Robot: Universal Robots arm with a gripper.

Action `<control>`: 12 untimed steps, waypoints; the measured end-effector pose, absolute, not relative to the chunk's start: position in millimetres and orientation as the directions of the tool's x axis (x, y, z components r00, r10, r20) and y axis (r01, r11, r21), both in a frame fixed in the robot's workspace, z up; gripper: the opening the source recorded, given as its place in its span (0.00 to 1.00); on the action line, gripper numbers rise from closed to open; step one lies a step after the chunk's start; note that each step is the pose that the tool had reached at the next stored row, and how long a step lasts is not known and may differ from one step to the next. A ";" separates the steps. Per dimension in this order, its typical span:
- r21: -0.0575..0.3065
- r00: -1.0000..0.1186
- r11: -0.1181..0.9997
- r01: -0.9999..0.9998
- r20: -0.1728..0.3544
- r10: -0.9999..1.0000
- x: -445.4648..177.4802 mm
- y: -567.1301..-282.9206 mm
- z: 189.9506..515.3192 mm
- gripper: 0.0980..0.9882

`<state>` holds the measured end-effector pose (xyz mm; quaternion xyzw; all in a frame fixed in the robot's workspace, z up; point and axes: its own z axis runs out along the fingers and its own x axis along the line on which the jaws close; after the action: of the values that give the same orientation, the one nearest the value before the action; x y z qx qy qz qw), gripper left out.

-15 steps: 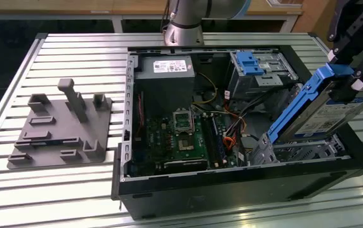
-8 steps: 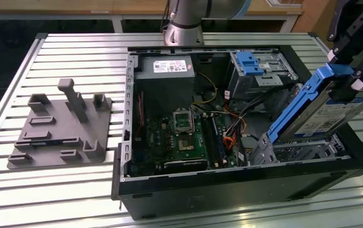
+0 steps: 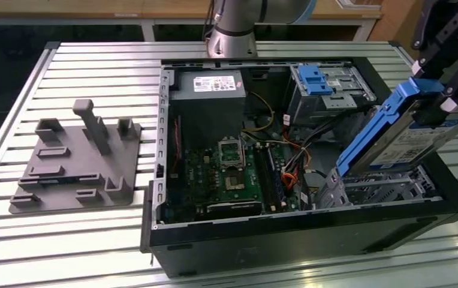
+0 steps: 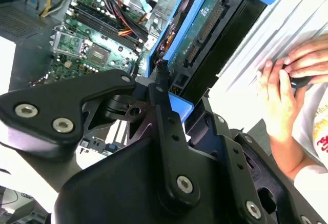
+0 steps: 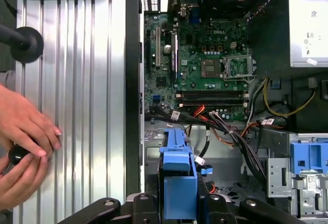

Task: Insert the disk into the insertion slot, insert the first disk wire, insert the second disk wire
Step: 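Insert the disk into the insertion slot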

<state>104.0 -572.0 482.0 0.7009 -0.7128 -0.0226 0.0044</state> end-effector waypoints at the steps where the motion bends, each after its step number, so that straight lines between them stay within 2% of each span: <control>1: 0.038 -0.017 0.016 -0.999 -0.032 -0.999 104.0 -572.0 482.0 0.30; 5: 0.038 -0.017 0.015 -0.999 -0.051 -0.999 104.0 -572.2 482.0 0.30; 12: 0.034 -0.017 0.015 -0.999 -0.051 -0.999 103.9 -572.3 481.6 0.30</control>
<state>103.9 -572.3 481.6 0.7011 -0.7124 -0.0302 -0.0062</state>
